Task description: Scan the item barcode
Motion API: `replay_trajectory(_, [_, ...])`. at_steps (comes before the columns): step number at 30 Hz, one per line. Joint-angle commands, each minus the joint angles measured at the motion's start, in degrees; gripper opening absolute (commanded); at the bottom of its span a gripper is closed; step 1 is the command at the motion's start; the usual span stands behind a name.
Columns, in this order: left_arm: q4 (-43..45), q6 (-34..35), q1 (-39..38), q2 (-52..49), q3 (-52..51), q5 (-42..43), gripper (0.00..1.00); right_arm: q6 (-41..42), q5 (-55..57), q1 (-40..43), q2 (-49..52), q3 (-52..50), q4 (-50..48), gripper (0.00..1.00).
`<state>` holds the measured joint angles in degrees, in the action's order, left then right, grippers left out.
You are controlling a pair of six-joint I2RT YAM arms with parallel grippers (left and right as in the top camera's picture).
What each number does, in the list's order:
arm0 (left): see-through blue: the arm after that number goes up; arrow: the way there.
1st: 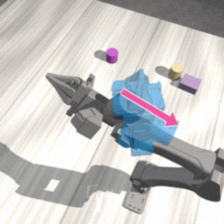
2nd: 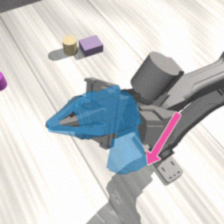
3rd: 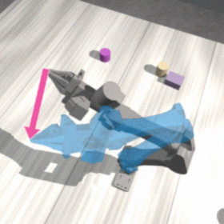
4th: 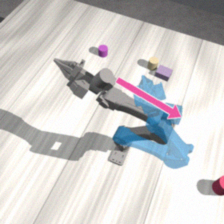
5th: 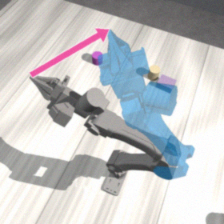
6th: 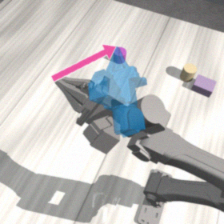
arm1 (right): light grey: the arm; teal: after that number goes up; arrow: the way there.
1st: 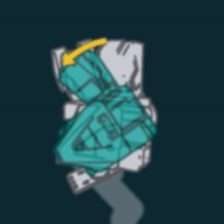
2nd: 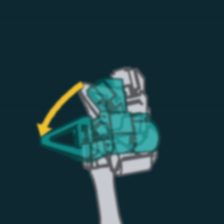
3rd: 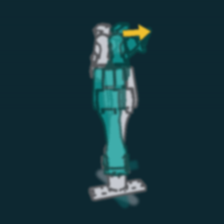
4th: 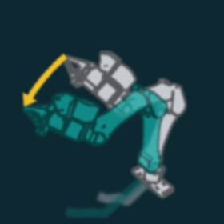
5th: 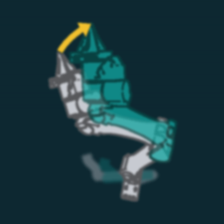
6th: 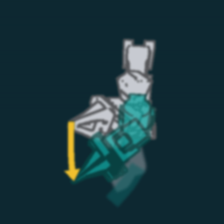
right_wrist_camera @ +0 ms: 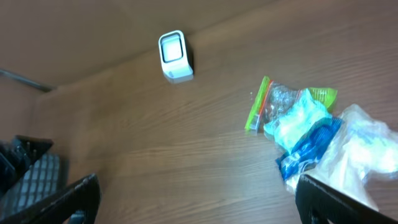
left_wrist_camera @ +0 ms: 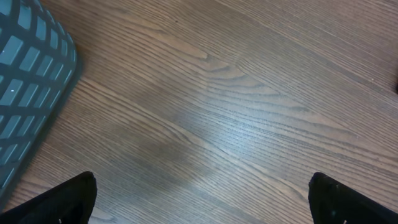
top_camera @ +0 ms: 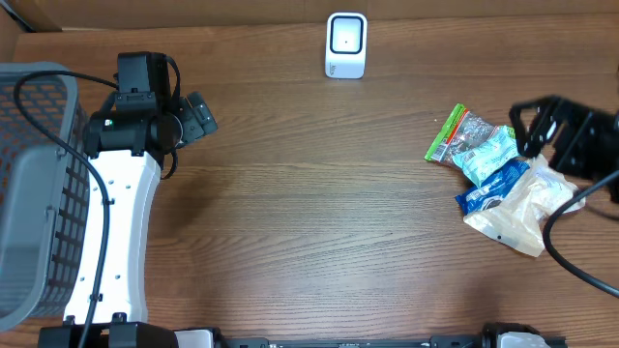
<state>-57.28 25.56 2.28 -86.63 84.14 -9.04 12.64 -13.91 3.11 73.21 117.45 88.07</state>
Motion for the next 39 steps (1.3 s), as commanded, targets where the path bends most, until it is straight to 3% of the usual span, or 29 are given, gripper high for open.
replay_trajectory(1, [0.1,0.6,-0.1,0.1,1.3,-0.3,1.00,-4.6,3.5,-3.3,-3.0,-7.6,-8.2,1.00])
replay_trajectory(5, [0.1,0.6,-0.1,0.1,1.3,-0.3,0.99,-5.4,6.1,-7.0,-10.8,-23.7,-23.8,1.00])
replay_trajectory(10, [0.1,0.6,-0.1,0.1,1.3,-0.3,1.00,-5.5,7.1,-7.5,-25.9,-52.7,-48.0,1.00])
replay_trajectory(18, [0.1,0.6,-0.1,0.1,1.3,-0.3,1.00,-5.2,7.7,-7.7,-54.1,-93.6,-73.4,1.00])
replay_trajectory(23, [0.1,0.6,-0.1,0.1,1.3,-0.3,1.00,-5.2,7.9,-7.7,-66.6,-107.2,-80.0,1.00])
replay_trajectory(29, [0.1,0.6,-0.1,0.1,1.3,-0.3,1.00,-5.2,9.4,-7.9,-71.6,-116.1,-85.3,1.00])
replay_trajectory(39, [0.1,0.6,-0.1,0.1,1.3,-0.3,1.00,-5.2,9.4,-8.0,-73.0,-117.0,-83.7,1.00])
